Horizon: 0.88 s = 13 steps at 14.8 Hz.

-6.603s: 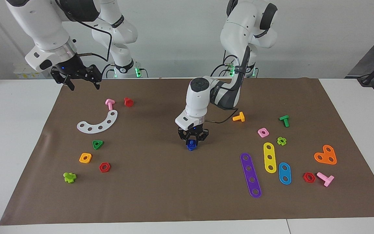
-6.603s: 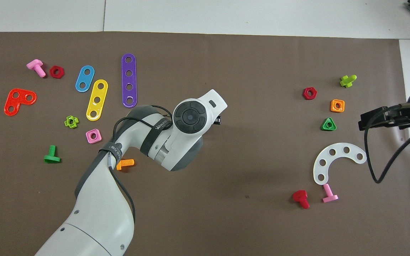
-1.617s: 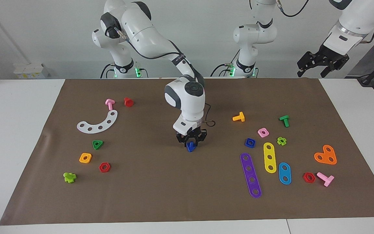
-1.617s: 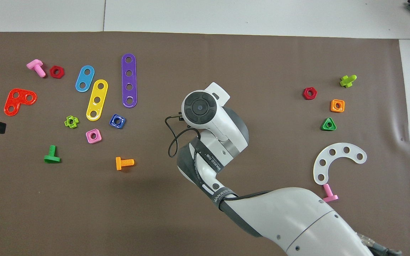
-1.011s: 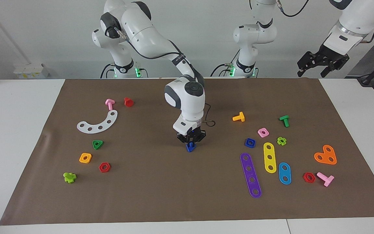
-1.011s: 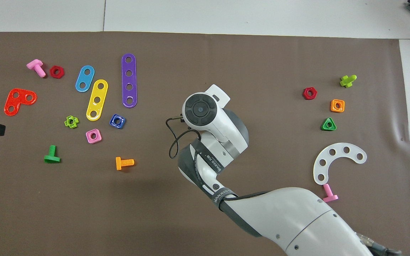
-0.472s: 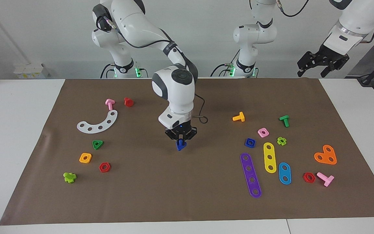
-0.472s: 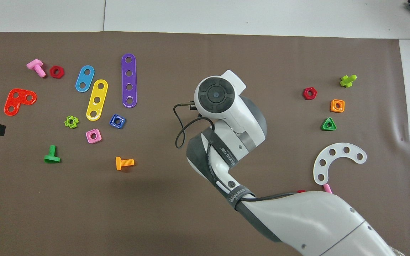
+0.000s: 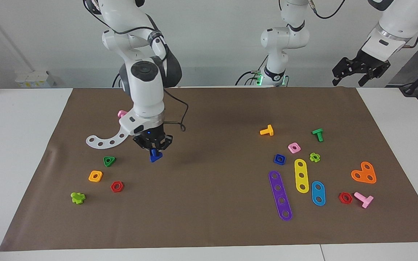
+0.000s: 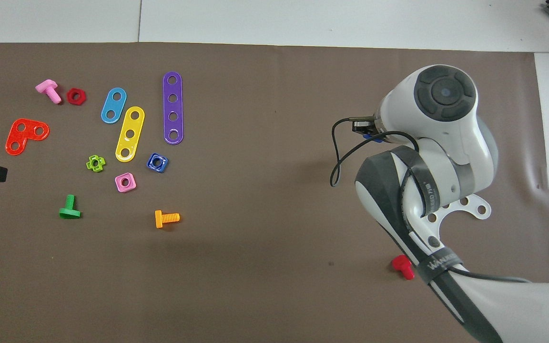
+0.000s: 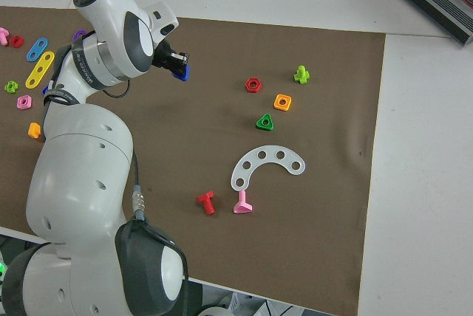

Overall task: Unscrew and place screws in storage area
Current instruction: 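Carry the blue nut beside the green triangle nut and lower it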

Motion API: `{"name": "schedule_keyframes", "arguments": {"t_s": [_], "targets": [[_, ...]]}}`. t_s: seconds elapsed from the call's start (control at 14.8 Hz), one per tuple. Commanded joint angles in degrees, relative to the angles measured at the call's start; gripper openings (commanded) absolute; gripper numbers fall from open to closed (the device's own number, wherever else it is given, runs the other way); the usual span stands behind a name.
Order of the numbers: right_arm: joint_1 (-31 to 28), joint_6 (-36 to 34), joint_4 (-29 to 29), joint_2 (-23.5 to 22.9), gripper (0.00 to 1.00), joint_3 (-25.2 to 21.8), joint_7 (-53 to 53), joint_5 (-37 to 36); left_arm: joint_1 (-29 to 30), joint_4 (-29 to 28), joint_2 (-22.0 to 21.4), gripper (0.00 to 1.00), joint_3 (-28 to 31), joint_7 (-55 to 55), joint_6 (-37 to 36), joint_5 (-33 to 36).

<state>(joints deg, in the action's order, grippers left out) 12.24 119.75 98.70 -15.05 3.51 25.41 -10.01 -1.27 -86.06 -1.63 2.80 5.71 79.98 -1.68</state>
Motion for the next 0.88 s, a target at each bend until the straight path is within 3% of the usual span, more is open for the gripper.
{"name": "schedule_keyframes", "arguments": {"t_s": [0.0, 0.2, 0.4, 0.81], "targets": [[-4.23, 9.06, 11.21, 4.23, 0.0, 0.89, -3.95, 1.22, 0.65, -1.83, -1.71, 1.0, -0.25, 0.36, 0.09, -0.87], [-8.09, 19.79, 21.94, 7.39, 0.0, 0.89, -8.78, 2.1, 0.65, -1.91, -1.71, 1.0, -0.25, 0.36, 0.09, -0.96], [-12.14, 25.78, 28.11, 8.1, 0.0, 0.89, -13.35, 2.19, 0.65, -1.91, -1.71, 1.0, -0.25, 0.36, 0.09, -0.96], [-13.64, 26.85, 30.14, 8.02, 0.0, 0.89, -14.6, 2.28, 0.65, -1.91, -1.71, 1.0, -0.25, 0.36, 0.09, -0.96]]}}
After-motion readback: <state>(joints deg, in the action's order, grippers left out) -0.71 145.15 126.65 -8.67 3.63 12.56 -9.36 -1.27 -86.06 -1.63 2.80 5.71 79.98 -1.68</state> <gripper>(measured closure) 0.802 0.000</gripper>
